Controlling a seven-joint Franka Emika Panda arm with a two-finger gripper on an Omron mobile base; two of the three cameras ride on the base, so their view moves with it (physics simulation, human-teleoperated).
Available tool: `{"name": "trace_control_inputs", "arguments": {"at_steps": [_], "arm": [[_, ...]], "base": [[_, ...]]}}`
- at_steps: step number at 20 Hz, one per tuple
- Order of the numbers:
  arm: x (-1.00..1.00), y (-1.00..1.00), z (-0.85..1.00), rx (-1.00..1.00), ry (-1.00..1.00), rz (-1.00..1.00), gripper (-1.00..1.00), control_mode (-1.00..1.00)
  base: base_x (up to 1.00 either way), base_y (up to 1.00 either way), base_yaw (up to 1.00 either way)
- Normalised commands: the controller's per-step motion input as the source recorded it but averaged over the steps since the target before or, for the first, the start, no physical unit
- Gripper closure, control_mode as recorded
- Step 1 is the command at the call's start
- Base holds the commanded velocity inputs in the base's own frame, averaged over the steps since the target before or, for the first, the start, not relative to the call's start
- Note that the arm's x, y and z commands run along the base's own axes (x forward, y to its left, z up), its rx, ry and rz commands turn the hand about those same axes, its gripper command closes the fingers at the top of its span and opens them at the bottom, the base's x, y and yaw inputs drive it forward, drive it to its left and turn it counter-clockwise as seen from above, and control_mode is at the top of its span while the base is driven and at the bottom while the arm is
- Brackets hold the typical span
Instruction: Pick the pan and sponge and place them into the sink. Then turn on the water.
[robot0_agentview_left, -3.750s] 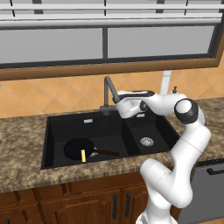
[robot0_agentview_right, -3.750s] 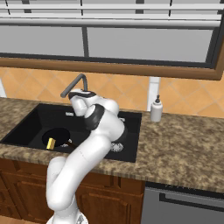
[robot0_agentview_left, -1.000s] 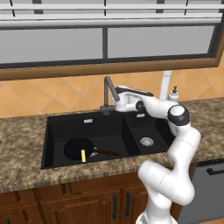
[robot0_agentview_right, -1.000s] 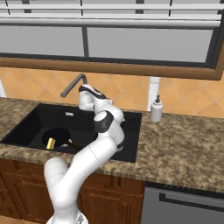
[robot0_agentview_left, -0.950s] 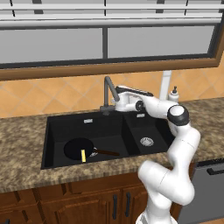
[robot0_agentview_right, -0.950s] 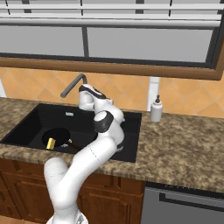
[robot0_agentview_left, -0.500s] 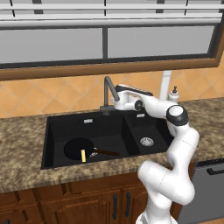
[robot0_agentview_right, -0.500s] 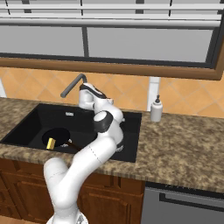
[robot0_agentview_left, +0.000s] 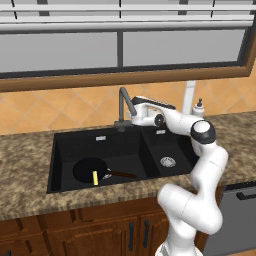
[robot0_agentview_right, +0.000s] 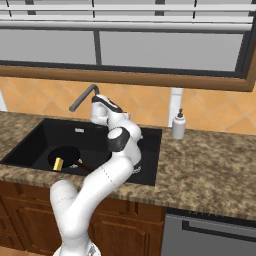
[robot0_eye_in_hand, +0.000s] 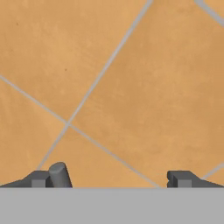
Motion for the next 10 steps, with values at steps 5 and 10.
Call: {"name": "trace_control_inputs", "arguments": {"at_steps": [5, 10], "arm": [[0.0, -0.51, 0.0, 0.0, 0.0, 0.0, -1.0, -1.0], [0.0, -0.82, 0.0, 0.02, 0.0, 0.0, -1.0, -1.0]], "base": [[0.0, 0.0, 0.0], [0.0, 0.0, 0.0]]}}
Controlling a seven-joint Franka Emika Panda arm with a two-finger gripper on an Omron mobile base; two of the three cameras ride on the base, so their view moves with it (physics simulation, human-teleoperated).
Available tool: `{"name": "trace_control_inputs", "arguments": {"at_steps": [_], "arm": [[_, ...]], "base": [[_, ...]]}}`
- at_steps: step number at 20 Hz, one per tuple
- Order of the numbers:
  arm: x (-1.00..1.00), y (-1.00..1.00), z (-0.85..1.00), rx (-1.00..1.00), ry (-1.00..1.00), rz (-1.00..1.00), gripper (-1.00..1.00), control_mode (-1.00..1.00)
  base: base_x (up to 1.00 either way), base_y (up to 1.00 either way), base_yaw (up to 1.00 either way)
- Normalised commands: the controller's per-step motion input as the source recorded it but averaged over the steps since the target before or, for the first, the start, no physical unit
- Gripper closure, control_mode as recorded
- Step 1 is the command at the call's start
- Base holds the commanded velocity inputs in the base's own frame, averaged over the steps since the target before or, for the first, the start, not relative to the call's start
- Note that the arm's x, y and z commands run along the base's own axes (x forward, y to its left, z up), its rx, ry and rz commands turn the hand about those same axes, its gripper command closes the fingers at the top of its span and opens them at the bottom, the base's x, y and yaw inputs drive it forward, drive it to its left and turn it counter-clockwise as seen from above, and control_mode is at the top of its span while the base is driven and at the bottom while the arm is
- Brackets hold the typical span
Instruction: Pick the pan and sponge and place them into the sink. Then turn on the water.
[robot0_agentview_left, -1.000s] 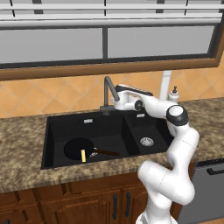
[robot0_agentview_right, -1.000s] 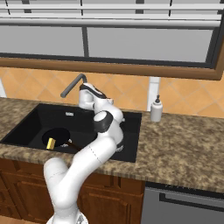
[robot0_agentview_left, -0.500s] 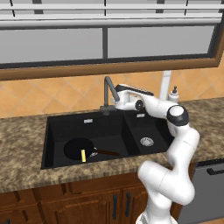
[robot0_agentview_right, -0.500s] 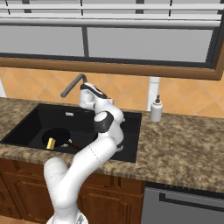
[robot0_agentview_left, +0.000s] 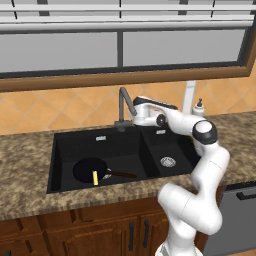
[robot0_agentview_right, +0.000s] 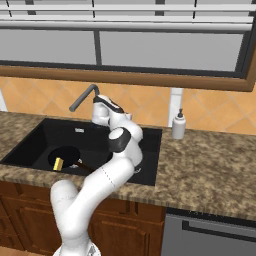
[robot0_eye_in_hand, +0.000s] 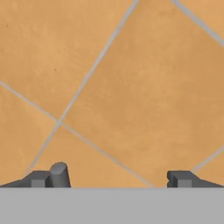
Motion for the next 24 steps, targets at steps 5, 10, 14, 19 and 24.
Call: {"name": "trace_control_inputs", "arguments": {"at_steps": [5, 10, 14, 19, 24], "arm": [[0.0, -0.85, 0.0, 0.04, 0.0, 0.0, -1.0, -1.0], [0.0, -0.81, 0.0, 0.05, 0.01, 0.0, -1.0, -1.0], [0.0, -0.77, 0.0, 0.05, 0.03, 0.0, -1.0, -1.0], [0.0, -0.68, 0.0, 0.04, 0.02, 0.0, -1.0, -1.0], [0.0, -0.34, 0.0, 0.01, 0.0, 0.0, -1.0, -1.0]], "base": [[0.0, 0.0, 0.0], [0.0, 0.0, 0.0], [0.0, 0.0, 0.0], [0.0, 0.0, 0.0], [0.0, 0.0, 0.0]]}}
